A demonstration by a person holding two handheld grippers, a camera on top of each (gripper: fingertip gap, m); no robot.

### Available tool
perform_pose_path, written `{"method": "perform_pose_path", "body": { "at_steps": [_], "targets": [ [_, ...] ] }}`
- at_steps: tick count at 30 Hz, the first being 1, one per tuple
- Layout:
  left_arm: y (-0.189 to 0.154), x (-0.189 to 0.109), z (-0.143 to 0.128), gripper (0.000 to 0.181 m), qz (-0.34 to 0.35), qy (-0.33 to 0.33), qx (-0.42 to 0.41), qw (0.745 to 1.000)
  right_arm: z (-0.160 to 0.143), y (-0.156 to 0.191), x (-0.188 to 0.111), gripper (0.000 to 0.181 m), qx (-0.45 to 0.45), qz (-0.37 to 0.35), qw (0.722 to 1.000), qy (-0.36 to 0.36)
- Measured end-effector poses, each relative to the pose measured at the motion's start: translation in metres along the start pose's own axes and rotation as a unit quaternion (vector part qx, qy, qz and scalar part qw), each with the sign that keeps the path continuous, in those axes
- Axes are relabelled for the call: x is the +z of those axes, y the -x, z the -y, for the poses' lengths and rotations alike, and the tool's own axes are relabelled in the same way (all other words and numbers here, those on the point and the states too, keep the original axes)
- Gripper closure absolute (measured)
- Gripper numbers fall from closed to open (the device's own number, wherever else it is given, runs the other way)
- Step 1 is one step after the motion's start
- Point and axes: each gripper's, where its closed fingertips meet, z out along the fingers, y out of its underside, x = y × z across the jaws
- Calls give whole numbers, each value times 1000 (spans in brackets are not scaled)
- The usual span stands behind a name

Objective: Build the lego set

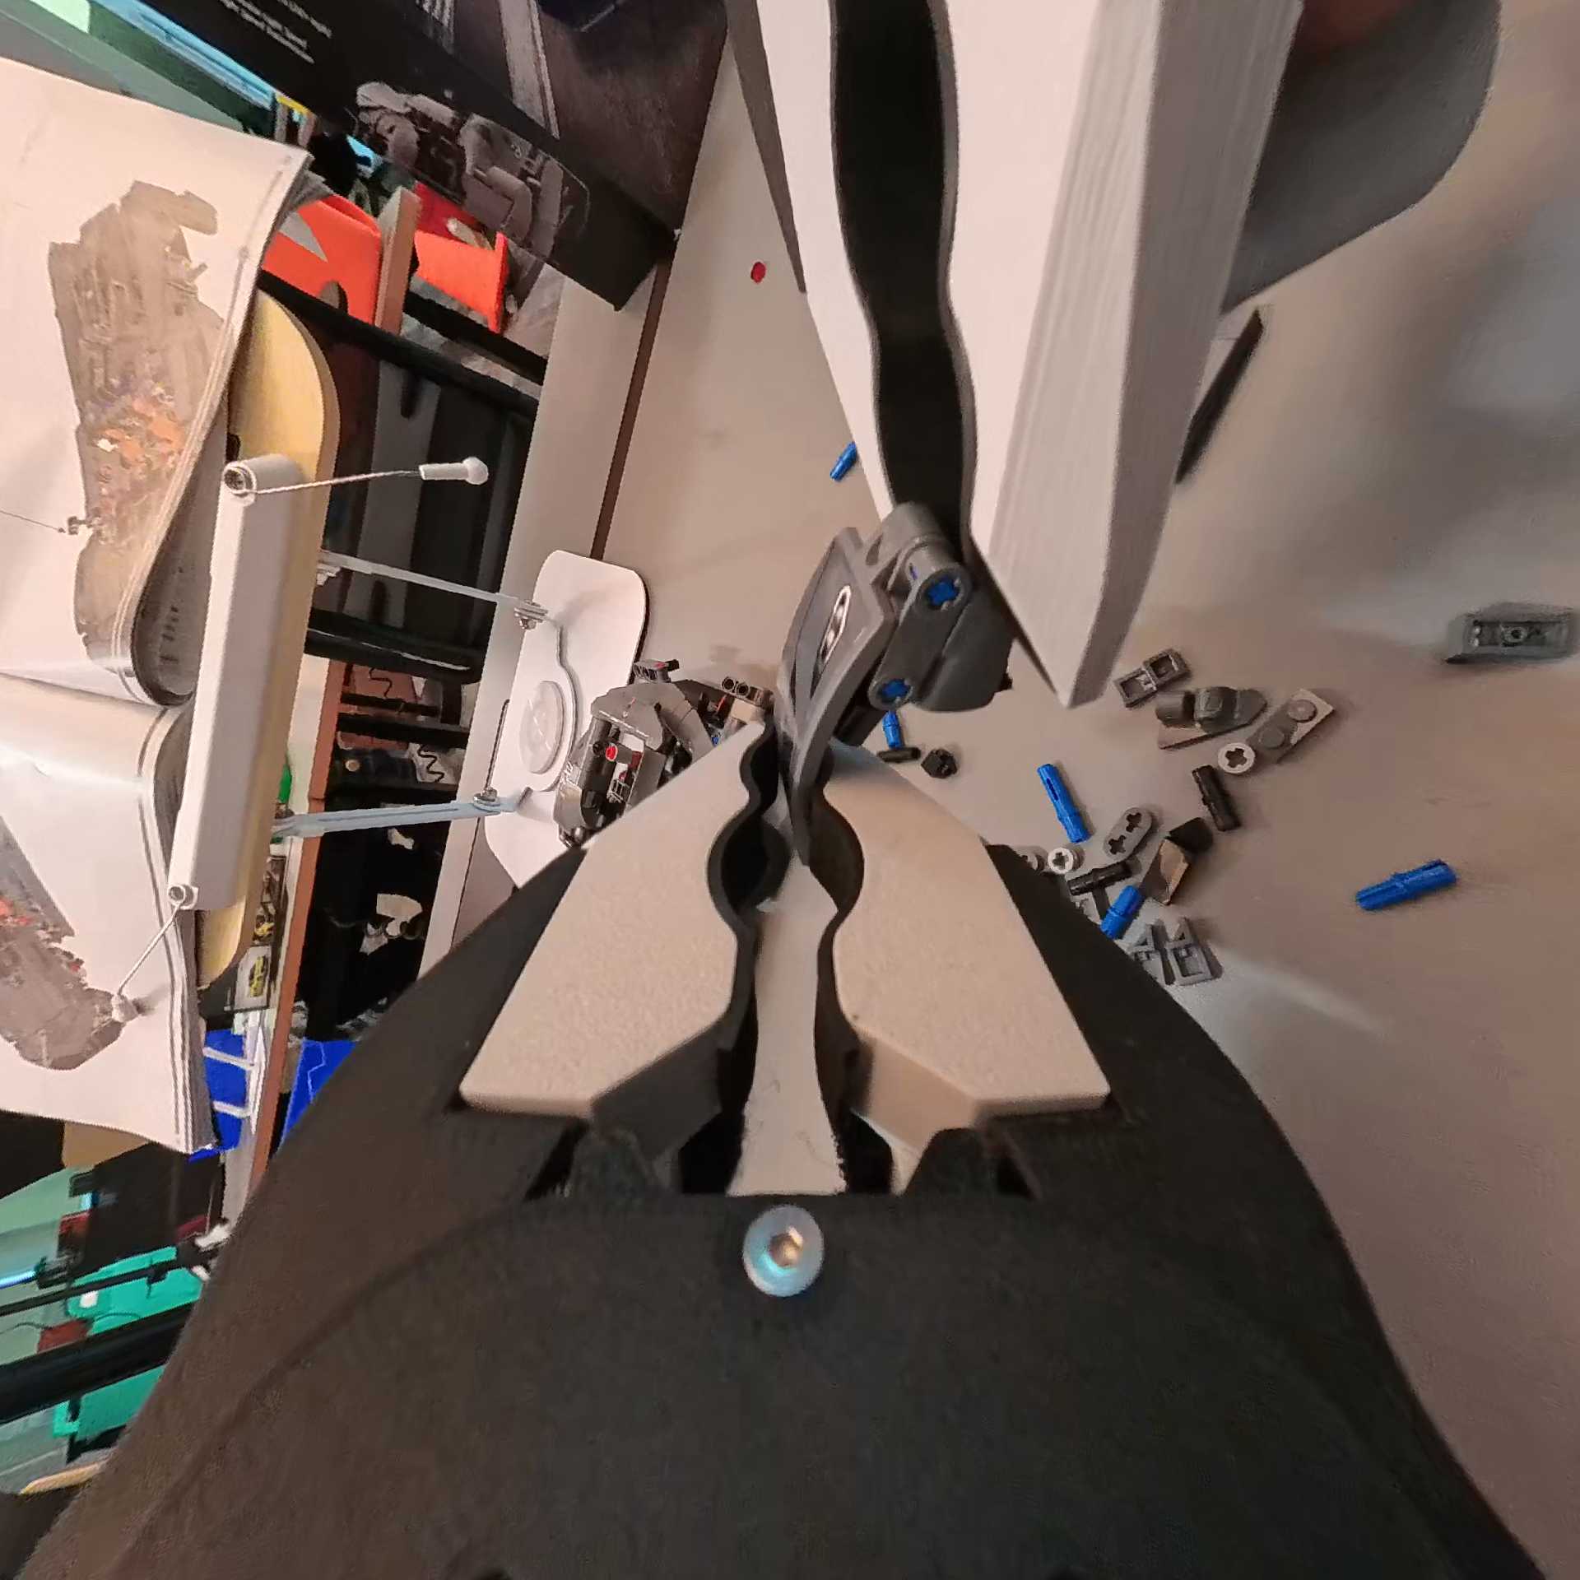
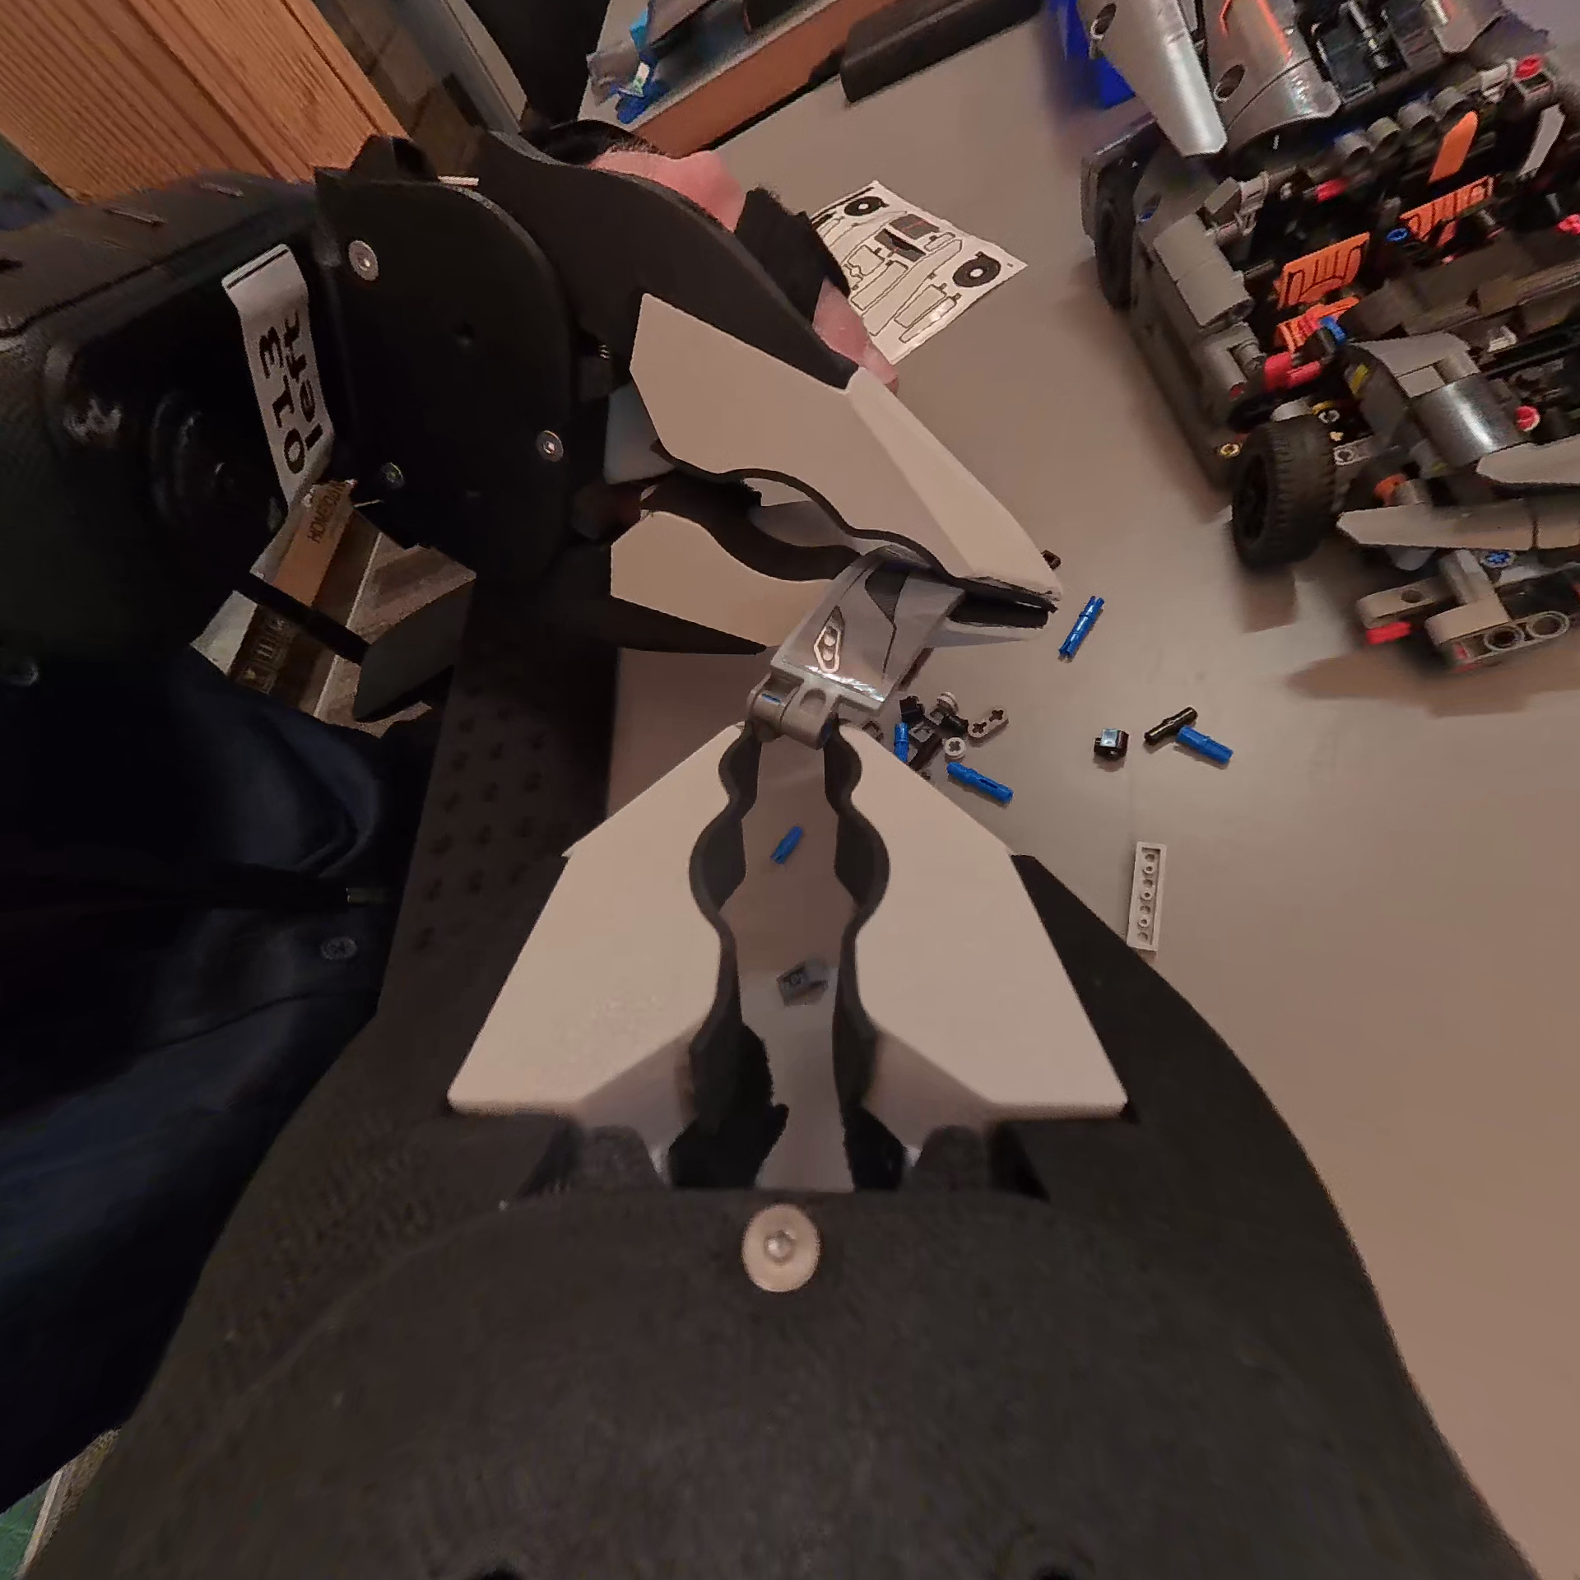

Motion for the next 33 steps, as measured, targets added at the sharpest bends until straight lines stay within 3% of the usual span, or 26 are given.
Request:
{"method": "perform_pose_path", "body": {
  "at_steps": [21,26,33],
  "targets": [
    [-12,-7,16,176,-38,-64,14,997,-10,17,-9,174,-48,56,996,45],
    [-34,-5,16,154,-91,-67,30,993,-22,24,-7,175,-54,77,993,77],
    [-62,-18,32,157,-170,-122,36,977,-37,33,-6,175,-71,101,985,120]
  ]
}}
